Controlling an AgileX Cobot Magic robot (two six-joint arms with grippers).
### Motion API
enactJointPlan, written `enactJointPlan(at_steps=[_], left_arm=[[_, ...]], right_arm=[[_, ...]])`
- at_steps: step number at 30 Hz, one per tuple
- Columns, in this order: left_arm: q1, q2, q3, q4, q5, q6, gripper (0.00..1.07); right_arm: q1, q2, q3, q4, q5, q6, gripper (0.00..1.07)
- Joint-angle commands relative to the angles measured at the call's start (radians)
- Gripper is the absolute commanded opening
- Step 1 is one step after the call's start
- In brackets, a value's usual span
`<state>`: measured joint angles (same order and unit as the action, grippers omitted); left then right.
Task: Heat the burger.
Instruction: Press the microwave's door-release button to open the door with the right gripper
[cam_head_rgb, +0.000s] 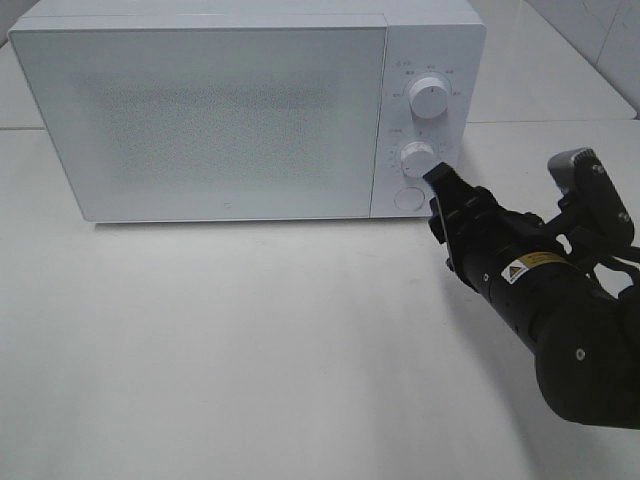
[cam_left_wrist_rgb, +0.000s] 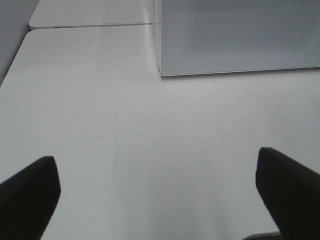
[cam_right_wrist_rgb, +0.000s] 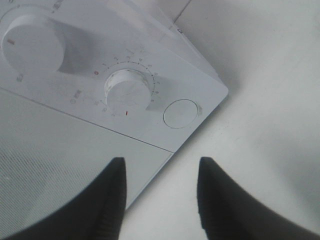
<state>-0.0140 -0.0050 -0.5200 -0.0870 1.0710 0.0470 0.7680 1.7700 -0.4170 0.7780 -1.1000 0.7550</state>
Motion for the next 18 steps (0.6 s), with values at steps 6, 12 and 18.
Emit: enactJointPlan(at_steps=[6,12,18], left_arm=[[0.002,-0.007,0.003,-0.005,-0.003,0.003,1.0],[0.002,-0.007,0.003,-0.005,-0.003,0.003,1.0],[0.002,-0.007,0.003,-0.005,-0.003,0.003,1.0]], right_arm=[[0.0,-0.002,-0.008,-0.014,0.006,0.372,0.13],[0.0,0.012,-0.018,-0.006,0.006,0.472,0.0],[-0.002,0.087,-0.079,-0.01,0.011,0.527,0.0]])
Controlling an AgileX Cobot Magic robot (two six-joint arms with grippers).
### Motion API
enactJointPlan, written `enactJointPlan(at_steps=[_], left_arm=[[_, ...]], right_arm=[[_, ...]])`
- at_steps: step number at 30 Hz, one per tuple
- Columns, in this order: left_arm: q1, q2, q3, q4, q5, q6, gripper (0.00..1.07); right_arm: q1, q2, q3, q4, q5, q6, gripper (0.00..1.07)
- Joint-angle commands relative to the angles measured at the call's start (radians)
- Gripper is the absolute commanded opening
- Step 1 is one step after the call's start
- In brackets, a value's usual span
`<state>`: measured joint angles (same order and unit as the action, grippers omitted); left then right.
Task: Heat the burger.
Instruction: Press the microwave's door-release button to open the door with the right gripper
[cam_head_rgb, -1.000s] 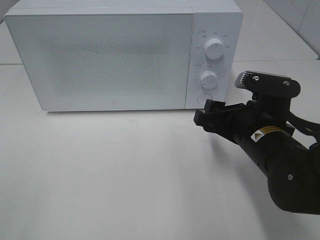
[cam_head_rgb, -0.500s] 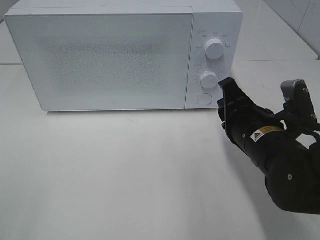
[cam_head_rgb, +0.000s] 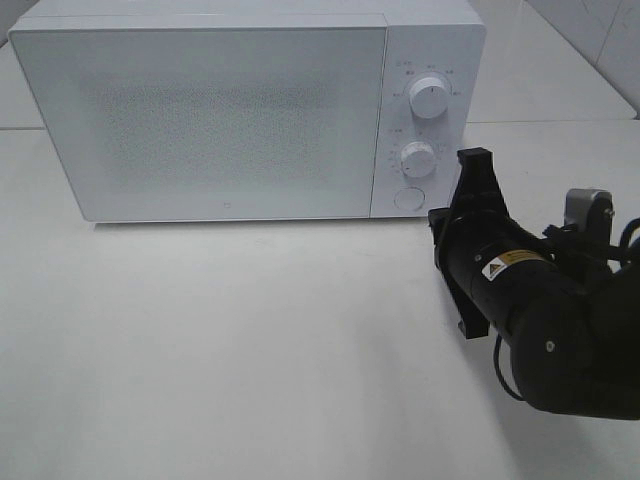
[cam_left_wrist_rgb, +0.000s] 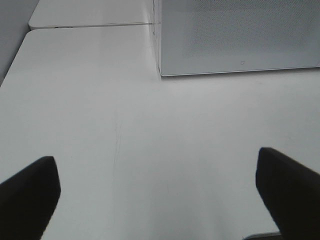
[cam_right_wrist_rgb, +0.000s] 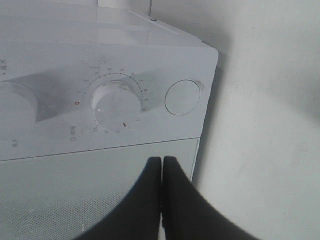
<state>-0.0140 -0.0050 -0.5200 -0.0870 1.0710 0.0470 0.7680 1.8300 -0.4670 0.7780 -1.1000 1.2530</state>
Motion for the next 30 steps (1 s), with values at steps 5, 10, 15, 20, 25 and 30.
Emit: enactJointPlan(at_steps=[5,10,15,20,25,30], left_arm=[[0.002,-0.007,0.003,-0.005,-0.003,0.003,1.0],[0.002,-0.007,0.003,-0.005,-0.003,0.003,1.0],[0.002,-0.007,0.003,-0.005,-0.003,0.003,1.0],[0.002,-0.007,0.003,-0.005,-0.003,0.003,1.0],[0.002,-0.007,0.003,-0.005,-0.003,0.003,1.0],[0.002,-0.007,0.003,-0.005,-0.003,0.003,1.0]], right_arm=[[-0.038,0.078,-0.079,-0.021,0.026,0.035,0.0],[-0.068,0.117,-0.131,-0.021,0.028,0.035,0.0],[-0.124,0.184,-0.231,-0.041,0.108,0.038,0.0],[-0.152,0.219,-0.294,-0.045,0.163,0.016,0.0],[-0.17,0.26,-0.342,-0.056,0.166,0.014,0.0],[-0.187,0.278,-0.368,-0.056,0.171,0.003,0.0]])
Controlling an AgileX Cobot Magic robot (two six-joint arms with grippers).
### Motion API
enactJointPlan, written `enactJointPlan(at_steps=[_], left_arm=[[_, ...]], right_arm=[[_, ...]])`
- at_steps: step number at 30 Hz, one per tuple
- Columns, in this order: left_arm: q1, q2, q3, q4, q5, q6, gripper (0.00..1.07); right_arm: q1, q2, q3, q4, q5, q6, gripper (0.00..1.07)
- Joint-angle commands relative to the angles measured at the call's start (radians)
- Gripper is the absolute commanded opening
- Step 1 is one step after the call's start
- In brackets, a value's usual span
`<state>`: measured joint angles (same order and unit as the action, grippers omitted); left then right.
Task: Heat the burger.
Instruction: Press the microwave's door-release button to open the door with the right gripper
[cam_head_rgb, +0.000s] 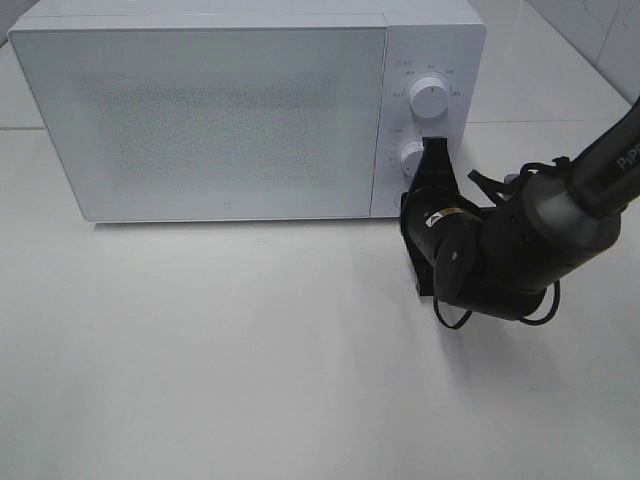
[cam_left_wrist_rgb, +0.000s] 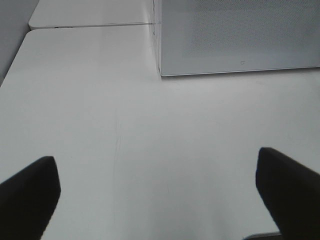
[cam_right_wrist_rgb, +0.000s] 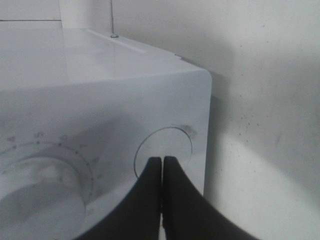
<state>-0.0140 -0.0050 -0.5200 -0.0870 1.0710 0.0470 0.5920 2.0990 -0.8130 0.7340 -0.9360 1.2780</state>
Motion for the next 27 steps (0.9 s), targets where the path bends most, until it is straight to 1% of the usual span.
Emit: enactJointPlan(at_steps=[1,7,13,17,23,25,27], left_arm=[[0.002,-0.007,0.003,-0.005,-0.003,0.003,1.0],[0.002,-0.007,0.003,-0.005,-0.003,0.003,1.0],[0.002,-0.007,0.003,-0.004,-0.003,0.003,1.0],[0.002,-0.007,0.003,-0.004,-0.003,0.003,1.0],[0.002,-0.007,0.003,-0.004,-0.003,0.003,1.0],[0.002,-0.007,0.003,-0.004,-0.003,0.003,1.0],[0.002,-0.007,0.003,-0.004,-0.003,0.003,1.0]], right_arm=[[-0.016,0.018,-0.035,-0.012,0.007,-0.025,0.0],[-0.022,0.045,-0.069,-0.013,0.013,-0.028,0.0],[-0.022,0.055,-0.096,-0.004,-0.022,-0.041,0.0],[-0.022,0.055,-0.112,-0.004,-0.113,-0.071,0.0],[-0.035,0.055,-0.148,0.012,-0.127,-0.087,0.0],[-0.057,0.055,-0.163,0.008,-0.161,-0.103,0.0],[-0.06,0.063,-0.18,0.011,-0.19,-0.112,0.0]])
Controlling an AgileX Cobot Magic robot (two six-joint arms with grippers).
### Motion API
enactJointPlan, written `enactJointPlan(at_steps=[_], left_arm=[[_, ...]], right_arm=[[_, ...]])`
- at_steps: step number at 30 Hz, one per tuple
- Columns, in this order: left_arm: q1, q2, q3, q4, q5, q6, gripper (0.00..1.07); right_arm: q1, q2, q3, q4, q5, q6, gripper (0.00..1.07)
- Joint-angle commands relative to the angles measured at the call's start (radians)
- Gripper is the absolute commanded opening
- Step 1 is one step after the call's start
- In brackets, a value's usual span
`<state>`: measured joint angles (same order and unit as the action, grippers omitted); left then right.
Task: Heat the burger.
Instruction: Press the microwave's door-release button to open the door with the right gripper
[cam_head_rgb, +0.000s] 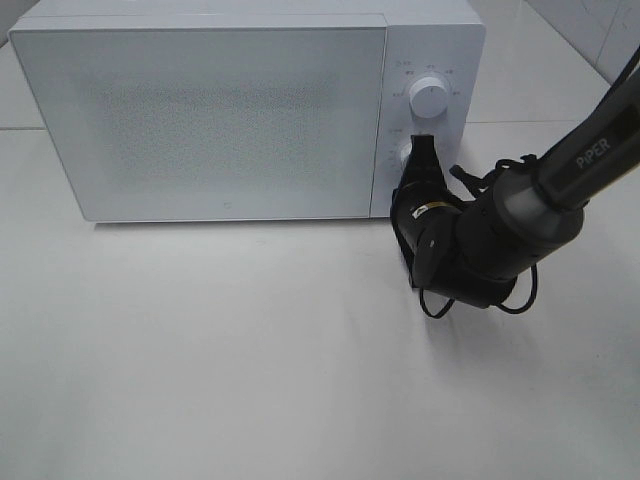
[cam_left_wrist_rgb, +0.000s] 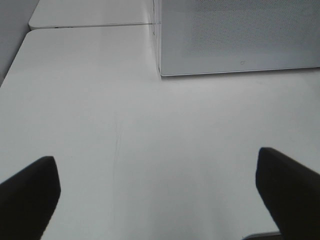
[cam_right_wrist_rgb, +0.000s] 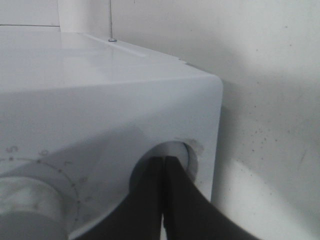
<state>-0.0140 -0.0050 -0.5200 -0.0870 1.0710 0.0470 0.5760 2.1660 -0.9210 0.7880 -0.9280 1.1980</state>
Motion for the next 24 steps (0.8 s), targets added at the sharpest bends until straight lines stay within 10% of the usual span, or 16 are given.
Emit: enactJointPlan(at_steps=[1,24], left_arm=[[0.002,-0.007,0.003,-0.004,-0.003,0.003,1.0],[0.002,-0.007,0.003,-0.004,-0.003,0.003,1.0]], right_arm=[[-0.052,-0.001,-0.081,-0.047,-0.208,-0.032,0.0],[-0.049,-0.048,-0.033,-0.053,-0.042,-0.028,0.0]])
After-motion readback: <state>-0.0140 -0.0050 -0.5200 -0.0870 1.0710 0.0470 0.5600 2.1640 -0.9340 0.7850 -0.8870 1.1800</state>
